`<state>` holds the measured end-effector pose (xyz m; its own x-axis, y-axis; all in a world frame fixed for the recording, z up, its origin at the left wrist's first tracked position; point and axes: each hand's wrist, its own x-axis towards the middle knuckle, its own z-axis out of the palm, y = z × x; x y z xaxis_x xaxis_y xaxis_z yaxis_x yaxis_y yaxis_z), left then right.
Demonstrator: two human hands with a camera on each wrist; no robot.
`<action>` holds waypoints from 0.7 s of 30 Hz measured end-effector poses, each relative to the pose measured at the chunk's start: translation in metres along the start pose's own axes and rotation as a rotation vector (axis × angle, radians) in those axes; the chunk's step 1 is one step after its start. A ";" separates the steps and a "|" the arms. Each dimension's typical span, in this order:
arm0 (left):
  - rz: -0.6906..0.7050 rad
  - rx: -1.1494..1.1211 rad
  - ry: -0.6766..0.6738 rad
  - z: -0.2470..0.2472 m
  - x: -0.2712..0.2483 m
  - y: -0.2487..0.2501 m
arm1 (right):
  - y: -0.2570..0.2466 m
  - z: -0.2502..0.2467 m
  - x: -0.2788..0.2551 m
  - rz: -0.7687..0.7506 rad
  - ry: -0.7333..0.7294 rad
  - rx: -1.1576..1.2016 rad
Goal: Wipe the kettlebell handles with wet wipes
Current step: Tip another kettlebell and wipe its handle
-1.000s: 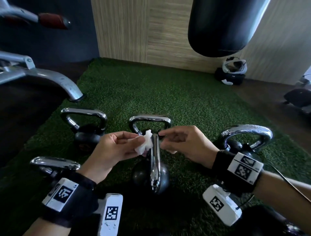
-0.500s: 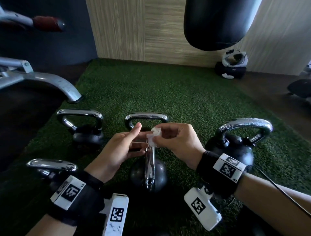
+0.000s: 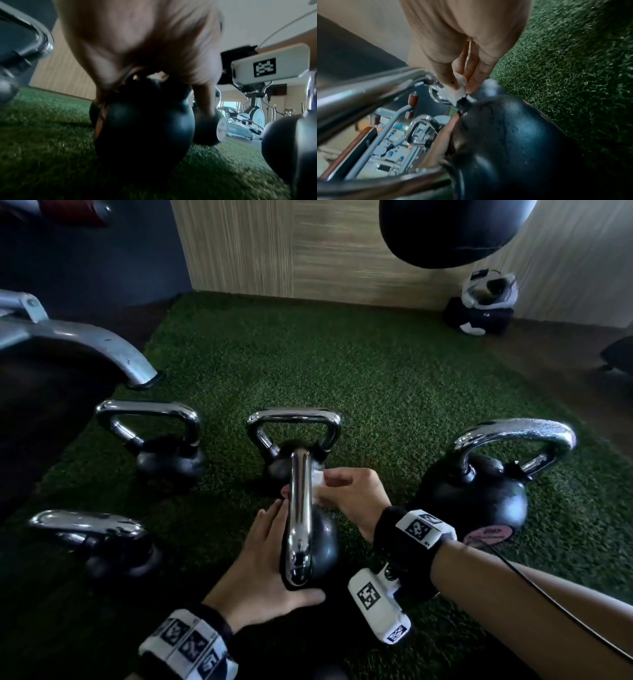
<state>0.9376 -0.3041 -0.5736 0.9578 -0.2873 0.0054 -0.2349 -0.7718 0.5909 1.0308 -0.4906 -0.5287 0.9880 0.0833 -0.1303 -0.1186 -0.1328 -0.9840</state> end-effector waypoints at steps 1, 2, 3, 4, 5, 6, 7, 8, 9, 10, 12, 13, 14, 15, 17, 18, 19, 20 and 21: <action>-0.041 -0.048 0.070 0.005 0.001 0.001 | 0.005 0.004 0.002 -0.017 -0.016 -0.035; -0.049 -0.075 0.120 0.006 0.002 0.006 | 0.010 0.008 0.004 -0.027 -0.037 -0.065; -0.034 -0.065 0.159 0.006 0.002 0.008 | 0.015 0.011 0.007 -0.026 -0.059 -0.081; -0.002 -0.027 0.187 0.006 0.002 0.009 | 0.019 0.012 0.010 -0.011 -0.073 -0.084; 0.028 0.007 0.215 0.006 0.002 0.009 | 0.021 0.012 0.014 0.000 -0.085 -0.087; 0.050 0.023 0.238 0.007 0.002 0.010 | 0.023 0.011 0.018 0.002 -0.087 -0.105; 0.066 0.024 0.257 0.007 0.002 0.010 | 0.021 0.010 0.021 -0.007 -0.084 -0.135; 0.076 0.019 0.270 0.008 0.003 0.009 | 0.019 0.009 0.024 -0.020 -0.073 -0.168; 0.085 0.022 0.277 0.008 0.003 0.009 | 0.015 0.009 0.026 -0.047 -0.054 -0.189; 0.092 0.037 0.278 0.008 0.004 0.008 | 0.011 0.008 0.027 -0.089 -0.025 -0.197; 0.097 0.065 0.271 0.008 0.005 0.006 | 0.003 0.007 0.030 -0.163 0.013 -0.184; 0.092 0.062 0.261 0.007 0.006 0.006 | 0.001 0.006 0.031 -0.187 0.013 -0.172; 0.087 0.055 0.248 0.006 0.006 0.006 | -0.001 0.005 0.030 -0.200 0.005 -0.155; 0.080 0.049 0.233 0.004 0.006 0.007 | 0.000 0.005 0.030 -0.195 -0.008 -0.131; 0.082 0.054 0.212 -0.001 0.005 0.010 | 0.004 0.005 0.029 -0.149 -0.039 -0.099; 0.087 0.047 0.207 -0.004 0.006 0.012 | 0.005 0.005 0.028 -0.117 -0.051 -0.107; 0.086 0.021 0.197 -0.009 0.006 0.015 | 0.004 0.005 0.028 -0.102 -0.060 -0.114; 0.079 -0.020 0.178 -0.013 0.006 0.017 | 0.002 0.004 0.029 -0.104 -0.056 -0.122; 0.069 -0.062 0.154 -0.018 0.007 0.018 | -0.002 0.004 0.029 -0.126 -0.048 -0.112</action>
<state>0.9429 -0.3101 -0.5485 0.9550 -0.2442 0.1685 -0.2947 -0.7152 0.6338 1.0593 -0.4842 -0.5305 0.9882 0.1527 -0.0152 0.0201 -0.2269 -0.9737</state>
